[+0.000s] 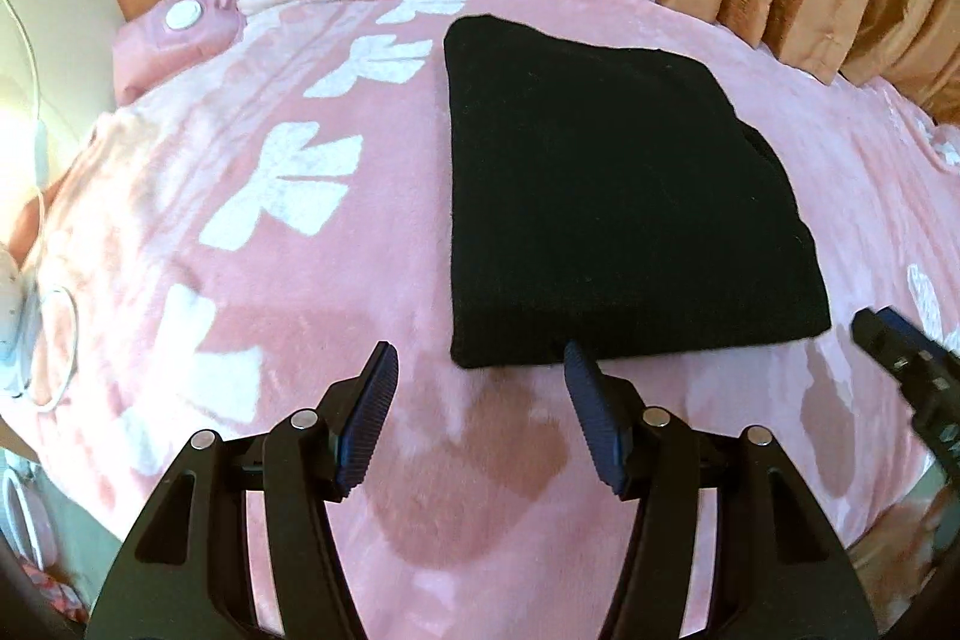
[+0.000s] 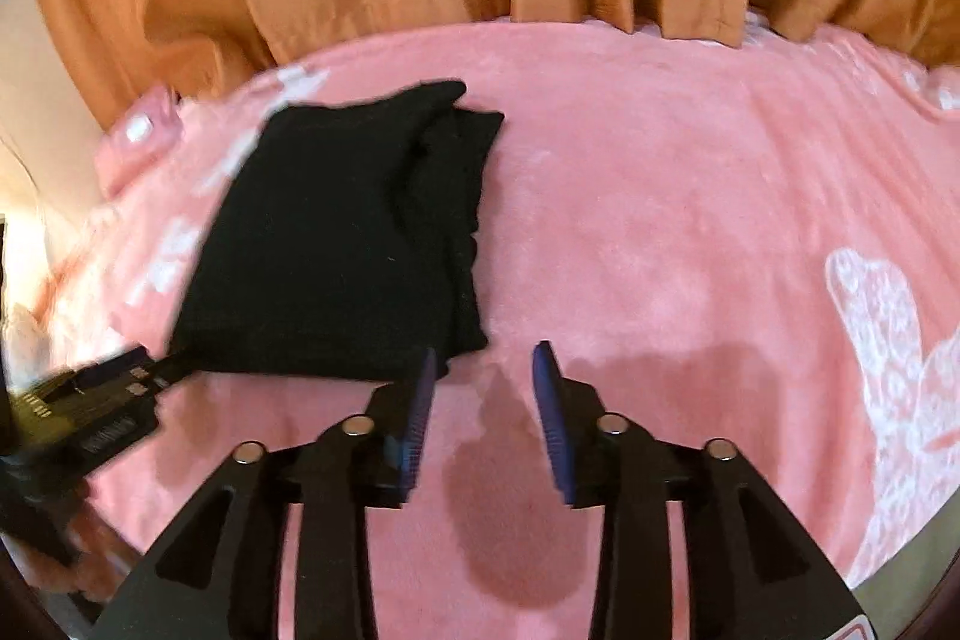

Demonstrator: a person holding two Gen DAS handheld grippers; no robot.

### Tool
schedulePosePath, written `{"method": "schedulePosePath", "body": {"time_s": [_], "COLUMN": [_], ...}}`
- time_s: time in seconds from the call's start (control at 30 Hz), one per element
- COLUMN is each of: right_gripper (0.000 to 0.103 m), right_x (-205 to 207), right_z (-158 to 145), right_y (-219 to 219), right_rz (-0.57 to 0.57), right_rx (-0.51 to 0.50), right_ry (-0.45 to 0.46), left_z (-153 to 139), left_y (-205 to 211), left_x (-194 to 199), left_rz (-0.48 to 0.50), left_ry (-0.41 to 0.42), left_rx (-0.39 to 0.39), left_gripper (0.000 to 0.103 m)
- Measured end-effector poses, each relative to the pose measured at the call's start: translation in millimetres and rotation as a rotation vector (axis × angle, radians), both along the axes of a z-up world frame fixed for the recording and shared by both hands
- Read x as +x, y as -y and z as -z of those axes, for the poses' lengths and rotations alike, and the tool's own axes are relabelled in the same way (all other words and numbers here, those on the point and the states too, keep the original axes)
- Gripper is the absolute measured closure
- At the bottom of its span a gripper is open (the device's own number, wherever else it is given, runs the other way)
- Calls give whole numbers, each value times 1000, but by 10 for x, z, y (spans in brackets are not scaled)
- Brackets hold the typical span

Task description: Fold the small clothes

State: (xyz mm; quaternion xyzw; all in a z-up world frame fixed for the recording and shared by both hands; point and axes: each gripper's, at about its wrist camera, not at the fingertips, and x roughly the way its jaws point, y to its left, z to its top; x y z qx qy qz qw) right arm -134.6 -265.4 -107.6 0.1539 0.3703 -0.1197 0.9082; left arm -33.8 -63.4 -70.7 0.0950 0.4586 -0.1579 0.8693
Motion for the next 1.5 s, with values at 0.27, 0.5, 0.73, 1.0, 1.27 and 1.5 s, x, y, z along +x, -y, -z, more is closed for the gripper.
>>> {"method": "schedulePosePath", "body": {"time_s": [0.27,0.5,0.73,1.0,1.27,1.5], "right_gripper": [26,26,26,26,26,26], "right_x": [-287,-271,-258,-229,-211,-231], "right_z": [-337,-198,-165,-106,-61,-63], "right_y": [-260,-413,-488,-484,-553,-509], "right_rz": [5,0,2,27,18,40], "right_rx": [-212,-176,-226,-226,-240,-193], "right_ry": [76,19,-9,-60,-86,-88], "left_z": [-324,32,50,79,98,120], "left_y": [-129,-272,-69,-133,-102,-62], "left_x": [-250,-335,-458,-424,-442,-443], "left_rz": [-34,-96,-56,-56,-44,-29], "left_ry": [110,-29,81,53,47,44], "left_rx": [2,-103,10,-2,16,31], "left_gripper": [16,17,17,17,17,17]}}
